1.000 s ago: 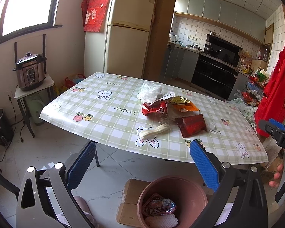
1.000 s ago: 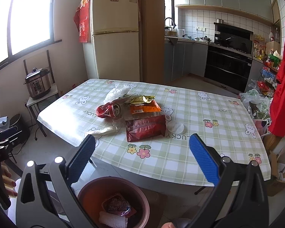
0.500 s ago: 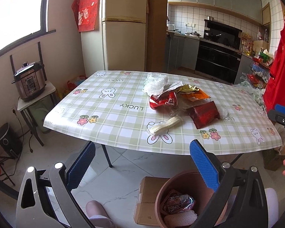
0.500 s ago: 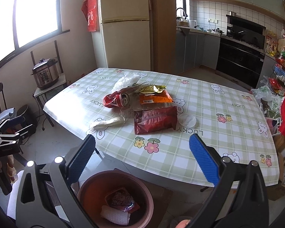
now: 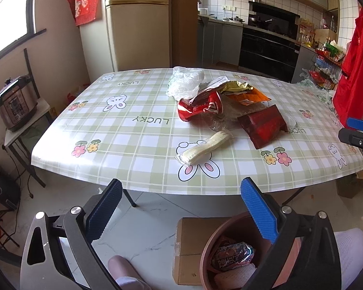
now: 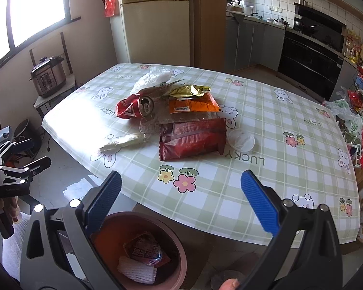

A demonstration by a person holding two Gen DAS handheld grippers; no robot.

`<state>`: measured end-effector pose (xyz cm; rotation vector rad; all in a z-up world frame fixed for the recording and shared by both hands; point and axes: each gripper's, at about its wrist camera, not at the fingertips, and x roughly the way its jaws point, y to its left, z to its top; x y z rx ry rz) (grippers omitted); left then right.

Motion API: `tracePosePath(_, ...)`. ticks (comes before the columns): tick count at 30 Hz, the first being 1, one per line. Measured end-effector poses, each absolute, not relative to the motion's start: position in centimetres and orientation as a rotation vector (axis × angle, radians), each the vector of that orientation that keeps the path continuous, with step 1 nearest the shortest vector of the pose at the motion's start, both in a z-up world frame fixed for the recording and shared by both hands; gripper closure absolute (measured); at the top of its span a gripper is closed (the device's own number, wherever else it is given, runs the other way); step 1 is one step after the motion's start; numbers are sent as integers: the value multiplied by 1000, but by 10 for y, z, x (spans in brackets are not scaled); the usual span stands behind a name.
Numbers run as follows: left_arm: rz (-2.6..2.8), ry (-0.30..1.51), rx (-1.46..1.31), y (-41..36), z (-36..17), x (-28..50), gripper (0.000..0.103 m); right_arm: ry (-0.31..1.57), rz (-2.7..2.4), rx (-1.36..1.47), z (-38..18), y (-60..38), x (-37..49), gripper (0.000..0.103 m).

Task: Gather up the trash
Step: 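Reach the left gripper to the white tissue roll and grasp it, then lift the tissue roll with the left gripper while the right grasps the clear plastic lid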

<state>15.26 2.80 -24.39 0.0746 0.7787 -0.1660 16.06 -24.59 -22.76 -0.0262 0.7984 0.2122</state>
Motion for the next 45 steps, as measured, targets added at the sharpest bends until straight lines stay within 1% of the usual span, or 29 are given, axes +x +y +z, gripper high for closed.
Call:
tracePosePath(3, -210, 812, 121, 17, -258, 181, 22, 818, 199, -12, -237, -250, 175, 6)
tracePosePath(8, -309, 880, 155, -1, -286, 230, 30, 848, 187, 17, -251, -261, 198, 6)
tracePosePath(9, -320, 893, 165, -5, -292, 239, 32, 851, 184, 18, -253, -263, 202, 6)
tracePosePath(12, -337, 904, 220, -15, -303, 262, 36, 866, 179, 25, -261, -268, 212, 6)
tracePosePath(18, -347, 920, 332, -34, -322, 289, 36, 877, 149, 1, -273, -287, 234, 6)
tracePosePath(22, -326, 962, 301, -32, -334, 299, 37, 881, 127, -29, -280, -313, 254, 6)
tracePosePath(24, -327, 976, 267, -28, -338, 298, 49, 891, 108, -74, -286, -321, 264, 6)
tracePosePath(25, -327, 967, 254, -26, -338, 297, 52, 899, 107, -95, -290, -324, 270, 7)
tracePosePath(26, -334, 962, 248, -25, -338, 295, 58, 904, 104, -118, -295, -328, 276, 7)
tracePosePath(27, -333, 958, 254, -25, -337, 294, 68, 911, 100, -139, -299, -331, 282, 8)
tracePosePath(28, -317, 954, 271, -26, -336, 293, 74, 916, 100, -157, -303, -333, 287, 11)
tracePosePath(29, -299, 947, 287, -26, -335, 291, 88, 914, 104, -167, -307, -336, 293, 14)
tracePosePath(30, -286, 936, 288, -26, -334, 290, 89, 919, 106, -171, -311, -338, 299, 15)
tracePosePath(34, -288, 936, 197, -13, -329, 282, 91, 959, 114, -191, -330, -342, 322, 19)
tracePosePath(40, -258, 909, 74, 6, -315, 264, 91, 1009, 141, -204, -353, -344, 352, 20)
tracePosePath(45, -235, 888, -12, 20, -301, 246, 91, 1020, 175, -170, -360, -342, 370, 20)
